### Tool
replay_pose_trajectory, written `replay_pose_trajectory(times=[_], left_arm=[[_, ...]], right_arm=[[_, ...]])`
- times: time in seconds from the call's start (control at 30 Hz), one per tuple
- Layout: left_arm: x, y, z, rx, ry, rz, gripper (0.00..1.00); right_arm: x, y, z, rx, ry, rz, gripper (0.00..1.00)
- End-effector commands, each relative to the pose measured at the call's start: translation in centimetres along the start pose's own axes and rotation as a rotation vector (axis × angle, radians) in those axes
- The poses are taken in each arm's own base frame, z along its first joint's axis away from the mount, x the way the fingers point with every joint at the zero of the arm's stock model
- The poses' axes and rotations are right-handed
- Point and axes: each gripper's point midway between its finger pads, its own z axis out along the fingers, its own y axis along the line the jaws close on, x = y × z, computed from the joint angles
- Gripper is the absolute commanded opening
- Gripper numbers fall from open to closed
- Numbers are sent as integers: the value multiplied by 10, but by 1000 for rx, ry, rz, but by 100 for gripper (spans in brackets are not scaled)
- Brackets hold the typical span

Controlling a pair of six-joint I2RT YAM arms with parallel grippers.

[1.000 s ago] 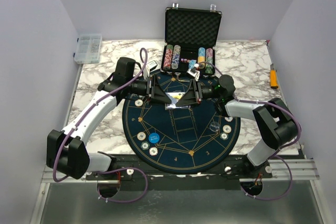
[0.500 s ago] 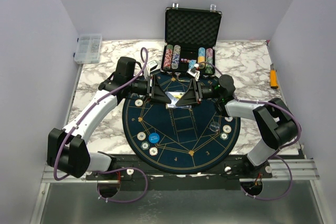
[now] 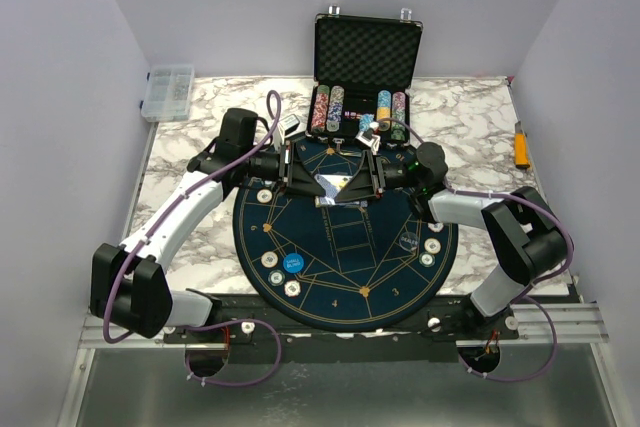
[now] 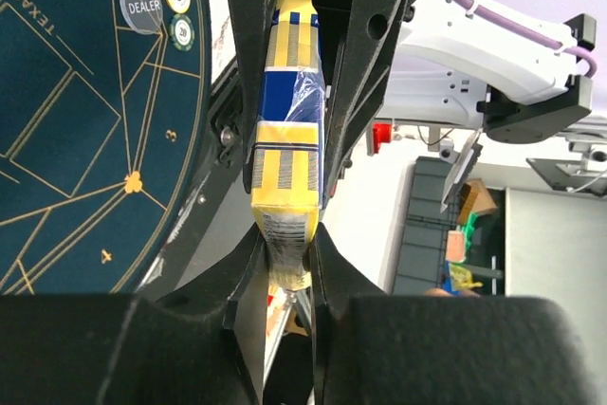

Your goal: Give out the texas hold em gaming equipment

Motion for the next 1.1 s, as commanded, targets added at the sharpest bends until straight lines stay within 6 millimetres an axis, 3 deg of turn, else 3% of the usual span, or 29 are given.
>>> replay_pose_trajectory(times=[0.0,0.03,0.07,0.1,0.13,0.2,0.23,0.3,0.33,0.37,0.5,0.6,0.7,0.8,0.93,1.07], left_arm=[[-1,-3,-1,19,4,10,36],[0,-3,-1,25,12,5,33],[0,-3,0,29,17,0,17],[0,-2,0,24,14,-5,17],[0,-1,0,20,10,-6,29],[0,-1,-1,19,7,2,34],[-2,-1,-1,13,-1,5,49],[-7,2,-7,-36,-41,53,88],[-11,4,-11,-66,-65,102,96],[-14,4,-17,-97,-87,175,98],[-28,2,-43,-217,-199,572,98],[-22,0,-57,-270,-215,996,98],[-15,-4,-61,-302,-191,1284,98],[-3,-4,-51,-295,-125,1425,98],[18,3,-21,-257,-3,1510,98],[11,8,3,-309,30,1477,98]], right_arm=[[-1,2,0,-6,4,-38,38],[-1,2,0,-6,4,-37,38],[-1,2,0,-6,6,-38,38],[-1,2,1,-6,5,-38,38],[-1,1,1,-5,6,-36,38],[-1,1,1,-4,4,-35,30],[-2,1,1,-4,3,-37,24],[-2,-1,1,2,5,-34,16],[-2,-2,1,8,7,-35,12],[-2,-3,1,16,12,-36,7],[0,-12,0,58,26,-32,1],[1,-19,-1,95,35,-40,1],[2,-29,-2,158,55,-51,1],[4,-35,-6,219,82,-84,1],[8,-34,-8,238,107,-94,1],[11,-29,-9,237,111,-117,1]])
